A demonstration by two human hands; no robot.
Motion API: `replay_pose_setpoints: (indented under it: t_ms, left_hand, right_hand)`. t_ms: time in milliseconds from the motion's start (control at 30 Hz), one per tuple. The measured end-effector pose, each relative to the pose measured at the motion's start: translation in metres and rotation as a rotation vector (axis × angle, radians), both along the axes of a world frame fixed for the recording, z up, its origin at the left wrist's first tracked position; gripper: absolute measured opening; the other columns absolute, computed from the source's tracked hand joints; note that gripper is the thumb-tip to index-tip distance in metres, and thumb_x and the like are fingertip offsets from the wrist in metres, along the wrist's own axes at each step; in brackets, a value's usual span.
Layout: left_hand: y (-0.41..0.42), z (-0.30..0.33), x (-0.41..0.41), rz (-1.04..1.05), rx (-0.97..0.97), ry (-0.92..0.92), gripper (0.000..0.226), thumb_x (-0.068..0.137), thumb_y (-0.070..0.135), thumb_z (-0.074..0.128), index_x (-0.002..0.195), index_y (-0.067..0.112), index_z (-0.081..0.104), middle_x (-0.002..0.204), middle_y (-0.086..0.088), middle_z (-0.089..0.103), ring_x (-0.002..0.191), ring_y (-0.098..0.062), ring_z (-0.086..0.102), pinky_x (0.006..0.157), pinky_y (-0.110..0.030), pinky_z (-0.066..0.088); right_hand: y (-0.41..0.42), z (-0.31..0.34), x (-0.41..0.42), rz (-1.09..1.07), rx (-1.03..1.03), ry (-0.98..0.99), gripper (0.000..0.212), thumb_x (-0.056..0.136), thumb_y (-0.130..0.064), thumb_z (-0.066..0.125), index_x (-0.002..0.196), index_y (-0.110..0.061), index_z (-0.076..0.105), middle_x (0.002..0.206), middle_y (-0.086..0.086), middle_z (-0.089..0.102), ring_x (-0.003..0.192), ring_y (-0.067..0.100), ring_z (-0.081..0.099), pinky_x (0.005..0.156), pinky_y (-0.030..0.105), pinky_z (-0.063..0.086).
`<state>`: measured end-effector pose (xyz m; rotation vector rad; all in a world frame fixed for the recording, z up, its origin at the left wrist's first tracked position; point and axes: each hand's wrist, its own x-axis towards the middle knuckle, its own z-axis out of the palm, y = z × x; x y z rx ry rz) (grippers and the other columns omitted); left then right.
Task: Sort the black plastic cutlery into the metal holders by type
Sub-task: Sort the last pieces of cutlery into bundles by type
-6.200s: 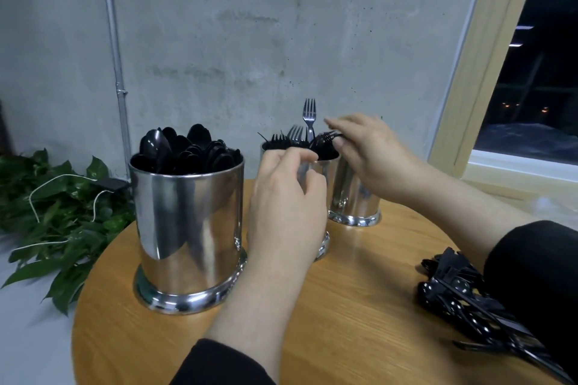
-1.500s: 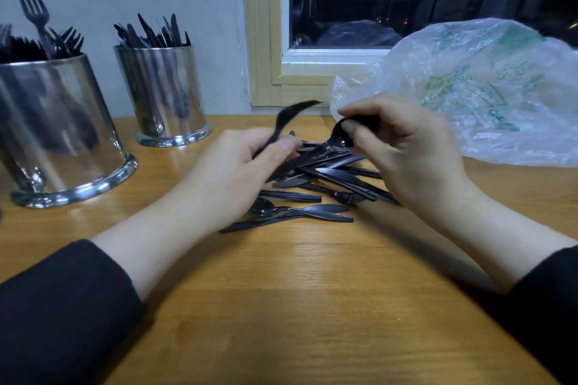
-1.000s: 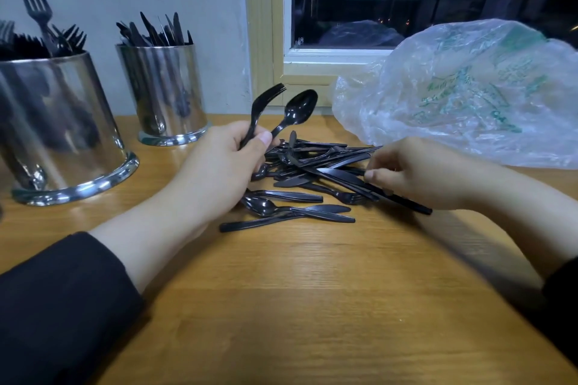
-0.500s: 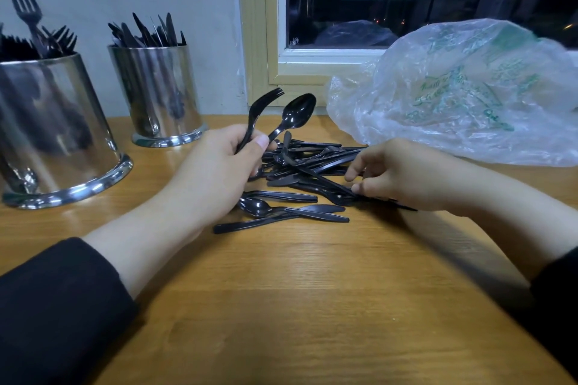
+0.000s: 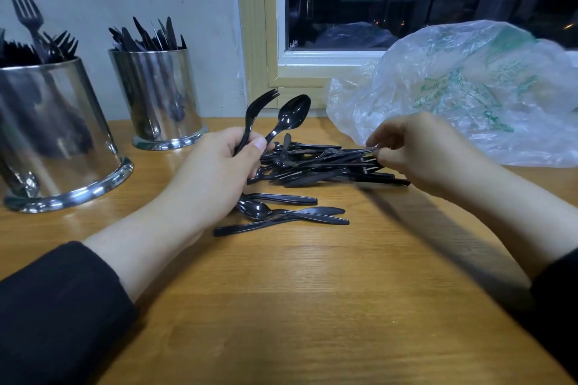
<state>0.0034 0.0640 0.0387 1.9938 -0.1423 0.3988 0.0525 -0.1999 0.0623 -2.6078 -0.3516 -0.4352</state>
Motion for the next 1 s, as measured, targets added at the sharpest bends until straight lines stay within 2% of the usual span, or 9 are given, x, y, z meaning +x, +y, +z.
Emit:
replay_pose_setpoints:
  t_ms: [100, 267, 467, 567, 667, 767, 867, 933, 1000]
  left_hand:
    - [0.001, -0.001, 0.001, 0.000, -0.002, -0.016, 0.021, 0.106, 0.029, 0.052, 0.094, 0.026, 0.069, 0.059, 0.010, 0.053, 0.053, -0.012, 0.040, 0.056, -0.032, 0.034]
    - [0.001, 0.000, -0.001, -0.012, -0.017, -0.010, 0.020, 0.107, 0.029, 0.052, 0.095, 0.028, 0.068, 0.061, 0.008, 0.054, 0.052, -0.010, 0.039, 0.055, -0.032, 0.033]
    - [-0.003, 0.003, -0.003, -0.062, -0.133, 0.066, 0.019, 0.108, 0.020, 0.050, 0.100, 0.019, 0.068, 0.064, 0.003, 0.051, 0.055, -0.013, 0.046, 0.047, -0.025, 0.040]
    - [-0.007, 0.002, -0.006, -0.115, -0.178, 0.095, 0.020, 0.108, 0.019, 0.049, 0.104, 0.017, 0.069, 0.067, 0.000, 0.052, 0.063, -0.018, 0.060, 0.060, -0.030, 0.058]
    - [-0.014, 0.003, -0.012, -0.158, -0.184, 0.134, 0.022, 0.108, 0.021, 0.049, 0.106, 0.017, 0.071, 0.076, -0.015, 0.059, 0.071, -0.022, 0.069, 0.073, -0.037, 0.065]
    - [-0.023, 0.003, -0.019, -0.228, -0.229, 0.205, 0.022, 0.108, 0.023, 0.050, 0.108, 0.013, 0.070, 0.080, -0.014, 0.067, 0.068, -0.025, 0.071, 0.067, -0.039, 0.065]
    - [-0.027, 0.001, -0.023, -0.261, -0.233, 0.242, 0.025, 0.108, 0.031, 0.050, 0.093, 0.023, 0.069, 0.066, -0.001, 0.058, 0.049, -0.020, 0.058, 0.040, -0.028, 0.046]
    - [-0.028, 0.000, -0.023, -0.268, -0.239, 0.248, 0.032, 0.108, 0.035, 0.049, 0.080, 0.027, 0.065, 0.069, -0.001, 0.051, 0.043, -0.013, 0.042, 0.037, -0.022, 0.030]
    - [-0.029, 0.000, -0.024, -0.297, -0.296, 0.289, 0.033, 0.107, 0.039, 0.048, 0.089, 0.020, 0.067, 0.073, -0.002, 0.049, 0.043, -0.010, 0.031, 0.039, -0.020, 0.023]
  right_hand:
    - [0.000, 0.000, -0.002, -0.029, -0.011, -0.088, 0.025, 0.091, -0.009, 0.060, 0.108, -0.021, 0.074, 0.091, -0.002, 0.068, 0.091, 0.021, 0.063, 0.074, 0.030, 0.044]
    - [-0.001, -0.003, 0.001, -0.035, 0.030, -0.388, 0.022, 0.102, -0.012, 0.052, 0.114, -0.018, 0.070, 0.098, -0.005, 0.055, 0.085, 0.021, 0.058, 0.070, 0.027, 0.032]
    - [0.001, 0.008, -0.009, 0.112, 0.184, -0.785, 0.019, 0.103, -0.008, 0.052, 0.113, -0.007, 0.068, 0.103, 0.008, 0.060, 0.081, 0.019, 0.054, 0.069, 0.035, 0.045]
    - [0.013, 0.004, -0.016, 0.258, 0.289, -0.769, 0.017, 0.103, -0.006, 0.053, 0.112, -0.006, 0.067, 0.100, 0.004, 0.057, 0.071, 0.021, 0.059, 0.066, 0.039, 0.050]
    - [0.029, -0.003, -0.020, 0.349, 0.296, -0.712, 0.017, 0.102, -0.007, 0.054, 0.112, -0.007, 0.068, 0.099, 0.001, 0.057, 0.074, 0.016, 0.062, 0.069, 0.029, 0.050]
    - [0.037, -0.009, -0.019, 0.390, 0.267, -0.706, 0.016, 0.101, -0.006, 0.056, 0.110, -0.005, 0.069, 0.097, 0.000, 0.058, 0.078, 0.016, 0.060, 0.072, 0.021, 0.046]
    - [0.040, -0.013, -0.017, 0.405, 0.227, -0.715, 0.013, 0.099, -0.002, 0.059, 0.106, -0.002, 0.070, 0.095, 0.006, 0.062, 0.082, 0.013, 0.057, 0.075, 0.018, 0.043]
    - [0.040, -0.014, -0.017, 0.414, 0.201, -0.731, 0.011, 0.098, -0.001, 0.060, 0.104, -0.001, 0.070, 0.096, 0.008, 0.064, 0.084, 0.012, 0.055, 0.077, 0.018, 0.042]
    - [0.041, -0.013, -0.018, 0.415, 0.190, -0.745, 0.011, 0.098, -0.002, 0.061, 0.103, -0.001, 0.070, 0.095, 0.009, 0.064, 0.083, 0.008, 0.051, 0.077, 0.016, 0.041]
